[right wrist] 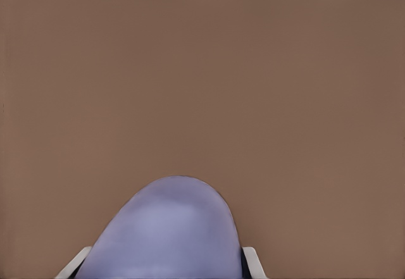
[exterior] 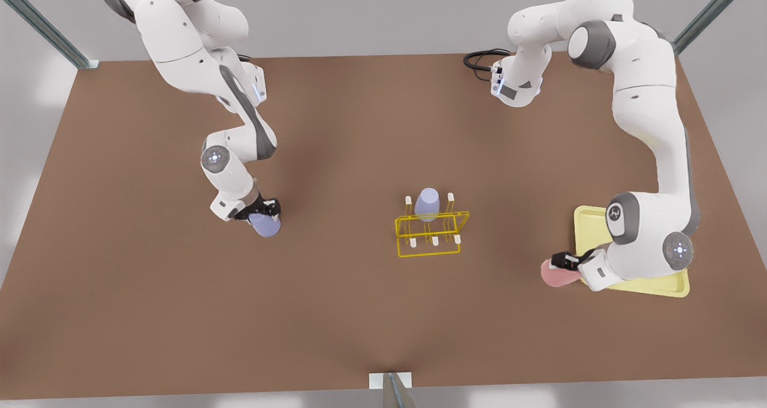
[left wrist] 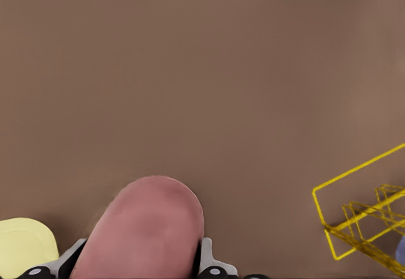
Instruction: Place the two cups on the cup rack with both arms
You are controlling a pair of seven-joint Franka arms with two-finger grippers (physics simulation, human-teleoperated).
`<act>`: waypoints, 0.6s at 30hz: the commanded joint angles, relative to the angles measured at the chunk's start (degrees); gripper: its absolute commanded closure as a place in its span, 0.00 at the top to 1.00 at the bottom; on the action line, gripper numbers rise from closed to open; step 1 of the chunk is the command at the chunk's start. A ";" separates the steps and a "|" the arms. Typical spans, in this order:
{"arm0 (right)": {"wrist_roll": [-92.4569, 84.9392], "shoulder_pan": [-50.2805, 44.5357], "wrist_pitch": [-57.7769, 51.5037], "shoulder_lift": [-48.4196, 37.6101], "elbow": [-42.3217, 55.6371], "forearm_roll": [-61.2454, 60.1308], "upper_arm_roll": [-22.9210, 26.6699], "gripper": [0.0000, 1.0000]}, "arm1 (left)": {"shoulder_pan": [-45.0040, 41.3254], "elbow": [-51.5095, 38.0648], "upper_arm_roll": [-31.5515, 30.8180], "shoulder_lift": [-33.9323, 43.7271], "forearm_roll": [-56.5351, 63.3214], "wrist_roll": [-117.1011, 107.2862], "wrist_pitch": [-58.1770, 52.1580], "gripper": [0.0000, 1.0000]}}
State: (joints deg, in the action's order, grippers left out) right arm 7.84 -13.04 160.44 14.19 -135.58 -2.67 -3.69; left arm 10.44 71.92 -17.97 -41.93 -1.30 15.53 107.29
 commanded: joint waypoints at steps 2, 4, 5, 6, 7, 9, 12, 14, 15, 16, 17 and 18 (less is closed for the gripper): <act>1.30 -0.85 -1.01 -0.83 2.60 -0.15 -1.05 0.81 | -0.16 0.06 -5.93 0.09 0.16 -31.09 -4.72 0.82; 2.88 -1.38 -1.01 -0.21 5.06 -1.73 -2.72 0.81 | -1.83 -0.02 -6.90 0.09 0.60 -32.85 -4.81 0.82; 5.68 -1.38 -1.01 0.75 7.17 -1.82 -3.95 0.81 | -3.14 -0.20 -6.90 0.09 0.68 -33.72 -4.46 0.82; 7.44 -1.55 -1.10 1.98 9.19 -2.16 -4.74 0.81 | -4.38 -0.20 -7.34 0.09 0.60 -38.20 -3.15 0.82; 9.20 -1.64 -1.45 3.03 11.12 -3.83 -6.40 0.81 | -5.43 -0.37 -7.78 0.09 0.68 -40.57 -2.88 0.82; 15.45 -1.99 -11.90 6.55 22.19 -4.98 -8.44 0.81 | -8.24 -1.08 -7.87 0.09 0.60 -45.68 -3.06 0.82; 18.61 -2.78 -23.32 11.21 35.90 -4.98 -8.44 0.81 | -10.53 -1.08 -8.04 0.18 0.51 -47.96 -3.32 0.82; 19.23 -2.87 -27.99 15.69 44.43 -5.15 -8.52 0.81 | -11.94 -1.08 -9.36 0.00 0.60 -50.25 -3.14 0.82; 20.90 -3.05 -30.71 18.59 49.53 -5.07 -8.52 0.81 | -12.20 -0.99 -9.36 -0.17 0.86 -50.34 -3.06 0.82; 22.65 -3.40 -32.03 20.79 53.13 -5.07 -8.61 0.81 | -12.55 -0.99 -9.36 -0.17 1.48 -50.34 -3.06 0.82; 24.41 -3.49 -32.30 22.90 56.03 -5.07 -10.11 0.81 | -12.55 -0.90 -9.36 -0.35 2.00 -50.34 -2.97 0.82; 25.64 -3.57 -32.65 25.10 59.29 -5.16 -11.07 0.81 | -12.38 -0.82 -9.27 -0.35 3.15 -50.16 -2.97 0.82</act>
State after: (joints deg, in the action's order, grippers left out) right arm 17.68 -16.46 136.76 38.17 -78.22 -7.83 -14.64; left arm -1.85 71.12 -27.23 -42.36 0.36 -12.88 104.53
